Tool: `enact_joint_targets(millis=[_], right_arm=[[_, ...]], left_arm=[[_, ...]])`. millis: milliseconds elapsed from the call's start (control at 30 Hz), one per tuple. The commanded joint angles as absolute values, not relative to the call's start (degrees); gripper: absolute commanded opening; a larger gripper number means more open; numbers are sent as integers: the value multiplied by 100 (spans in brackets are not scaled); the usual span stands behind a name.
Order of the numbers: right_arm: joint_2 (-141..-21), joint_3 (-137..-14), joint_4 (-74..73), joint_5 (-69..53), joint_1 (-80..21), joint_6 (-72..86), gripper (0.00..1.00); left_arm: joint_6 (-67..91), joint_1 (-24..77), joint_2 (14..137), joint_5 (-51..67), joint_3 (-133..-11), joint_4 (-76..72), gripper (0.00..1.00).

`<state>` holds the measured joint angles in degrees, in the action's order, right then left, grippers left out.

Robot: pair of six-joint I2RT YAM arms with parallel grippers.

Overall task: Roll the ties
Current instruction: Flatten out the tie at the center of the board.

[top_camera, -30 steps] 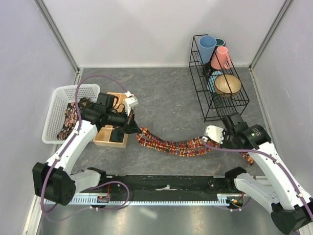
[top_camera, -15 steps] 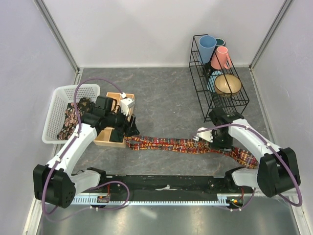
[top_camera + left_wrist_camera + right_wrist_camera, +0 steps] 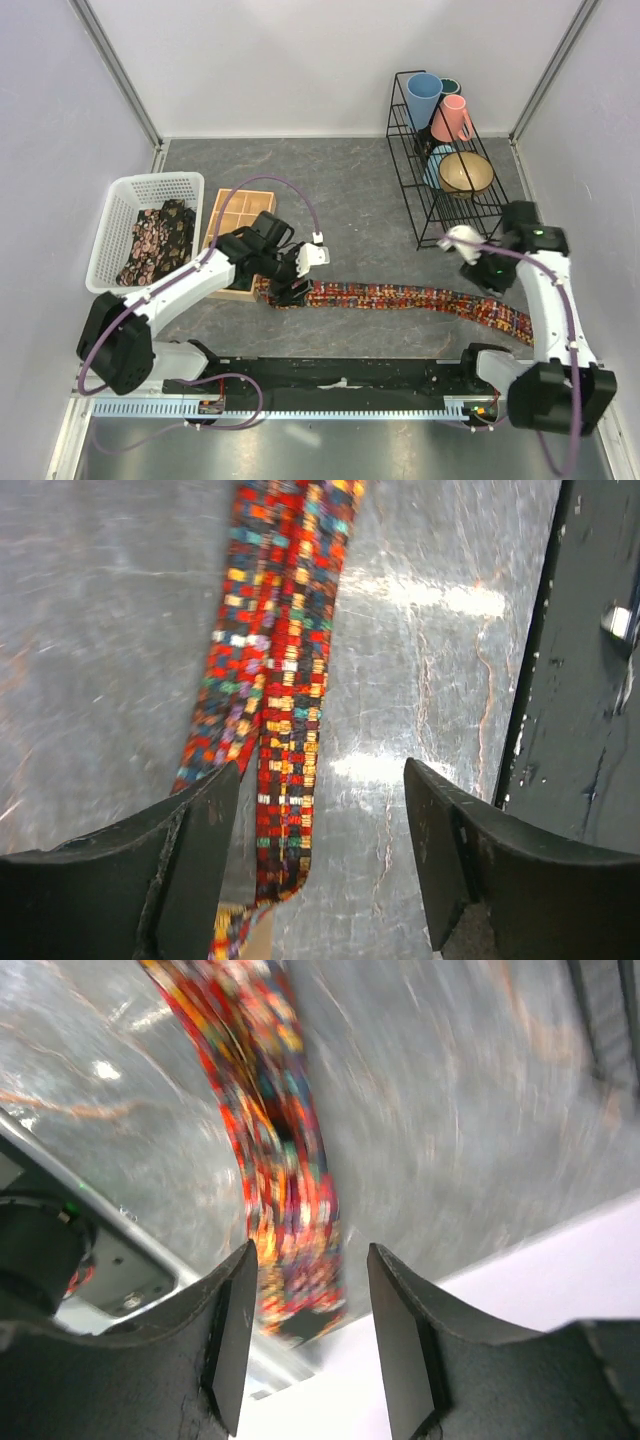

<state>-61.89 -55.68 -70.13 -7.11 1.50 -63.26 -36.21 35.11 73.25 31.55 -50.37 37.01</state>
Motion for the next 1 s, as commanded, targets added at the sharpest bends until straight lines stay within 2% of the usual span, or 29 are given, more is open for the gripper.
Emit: enact_joint_targets(millis=[0, 100, 200, 467, 667, 900, 967], right_arm=[[-6503, -6143, -8240, -1817, 2105, -7318, 54], [-6960, -6223, -8350, -1855, 3230, -7479, 52], [-7198, -6082, -8350, -1600, 3873, -7690, 52], [-7550, -5617, -8332, -1187, 5087, -7874, 47], [-7260, -5003, -7474, -976, 5194, -7445, 44], [-7575, -4351, -5925, -852, 5186, -7172, 38], [-7664, -4342, -5644, -966, 5194, -7154, 34]], left_arm=[[-3964, 3682, 7707, 3259, -5220, 3243, 76], [-3946, 3901, 8032, 3288, -5335, 2990, 77], [-4069, 4077, 8515, 3191, -5501, 2874, 78], [-4061, 4254, 9614, 3050, -6504, 3586, 78], [-4052, 4228, 10142, 3295, -6855, 4059, 68], [-4184, 3982, 10924, 3778, -7838, 4833, 46], [-4271, 3938, 11039, 3858, -7989, 4878, 46]])
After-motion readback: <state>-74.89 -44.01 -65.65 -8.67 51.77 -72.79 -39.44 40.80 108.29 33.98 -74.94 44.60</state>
